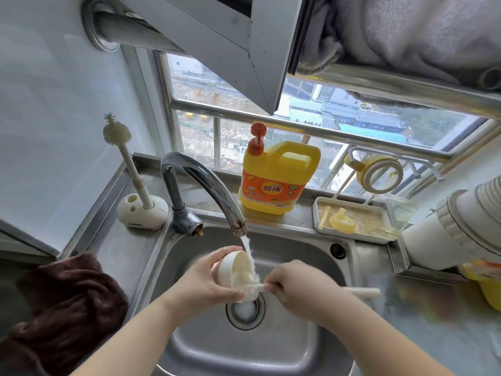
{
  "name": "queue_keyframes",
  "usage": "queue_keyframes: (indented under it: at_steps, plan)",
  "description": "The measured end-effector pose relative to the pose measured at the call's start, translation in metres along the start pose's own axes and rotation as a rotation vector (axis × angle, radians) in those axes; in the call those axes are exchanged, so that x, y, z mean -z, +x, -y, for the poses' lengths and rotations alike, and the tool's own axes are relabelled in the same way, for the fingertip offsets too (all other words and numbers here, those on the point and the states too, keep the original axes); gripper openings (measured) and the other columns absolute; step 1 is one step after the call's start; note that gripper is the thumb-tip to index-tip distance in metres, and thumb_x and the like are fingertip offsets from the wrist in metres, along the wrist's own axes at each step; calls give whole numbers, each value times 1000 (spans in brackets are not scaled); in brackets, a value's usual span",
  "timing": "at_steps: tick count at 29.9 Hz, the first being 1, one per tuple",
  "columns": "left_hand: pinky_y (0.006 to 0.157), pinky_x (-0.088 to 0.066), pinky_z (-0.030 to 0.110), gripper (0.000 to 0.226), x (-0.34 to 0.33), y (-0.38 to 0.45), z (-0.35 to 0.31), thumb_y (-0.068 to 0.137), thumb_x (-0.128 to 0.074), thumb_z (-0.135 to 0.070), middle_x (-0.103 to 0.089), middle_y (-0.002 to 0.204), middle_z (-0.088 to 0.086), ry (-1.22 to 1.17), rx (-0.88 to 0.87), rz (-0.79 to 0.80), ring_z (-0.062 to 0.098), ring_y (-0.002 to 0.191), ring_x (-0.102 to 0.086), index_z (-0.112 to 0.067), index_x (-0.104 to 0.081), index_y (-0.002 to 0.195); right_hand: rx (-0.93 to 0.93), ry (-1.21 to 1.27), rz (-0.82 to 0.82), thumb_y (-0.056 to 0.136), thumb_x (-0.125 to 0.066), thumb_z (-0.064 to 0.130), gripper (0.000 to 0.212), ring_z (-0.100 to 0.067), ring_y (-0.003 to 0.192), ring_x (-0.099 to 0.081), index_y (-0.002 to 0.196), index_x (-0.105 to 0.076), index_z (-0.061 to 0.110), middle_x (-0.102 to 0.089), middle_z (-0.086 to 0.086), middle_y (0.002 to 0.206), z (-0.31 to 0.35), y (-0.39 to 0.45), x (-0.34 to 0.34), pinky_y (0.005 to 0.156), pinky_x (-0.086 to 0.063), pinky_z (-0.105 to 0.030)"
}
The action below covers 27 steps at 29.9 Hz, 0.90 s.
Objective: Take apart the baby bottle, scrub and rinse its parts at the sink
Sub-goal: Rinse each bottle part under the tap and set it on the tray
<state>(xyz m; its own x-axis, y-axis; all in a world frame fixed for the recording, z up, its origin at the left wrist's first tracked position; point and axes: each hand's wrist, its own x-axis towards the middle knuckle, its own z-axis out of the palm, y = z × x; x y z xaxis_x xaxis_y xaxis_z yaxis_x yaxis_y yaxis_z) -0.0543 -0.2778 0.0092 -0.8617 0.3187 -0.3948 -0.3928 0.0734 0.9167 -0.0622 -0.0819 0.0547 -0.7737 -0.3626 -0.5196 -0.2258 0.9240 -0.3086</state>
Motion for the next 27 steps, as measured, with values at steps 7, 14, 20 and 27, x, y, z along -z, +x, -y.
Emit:
queue_keyframes:
  at_steps: [7, 14, 20, 27]
  plan:
    - [72, -55, 29, 75, 3, 7, -3, 44, -84, -21, -69, 105, 7, -18, -12, 2, 13, 88, -67, -33, -59, 114, 106, -280, -401, 81, -65, 20, 6, -19, 70, -62, 86, -67, 24, -61, 4, 76, -10, 2, 4, 56, -43, -27]
    - [71, -55, 27, 66, -3, 9, 1, 43, -79, -19, -68, 105, 7, -31, -47, -54, 10, 83, -67, -38, -60, 103, -3, -199, -282, 85, -54, 17, 10, -25, 78, -61, 91, -60, 23, -53, 4, 80, -6, 6, -4, 58, -35, -29]
    - [87, -51, 23, 73, 0, 12, 10, 44, -80, -40, -49, 118, -12, 182, -165, -124, 9, 106, -57, -50, -47, 108, -98, 437, 65, 98, -41, 29, 30, -3, 49, -42, 97, -68, 18, -54, 9, 63, -1, 9, -4, 48, -33, -18]
    - [67, -46, 10, 78, -7, 12, 4, 49, -81, -14, -52, 109, -2, 104, -161, -119, 2, 77, -60, -72, -43, 84, -112, 673, -14, 98, -41, 29, 28, -1, 45, -39, 86, -66, 26, -47, 10, 56, 3, 9, -13, 47, -31, -16]
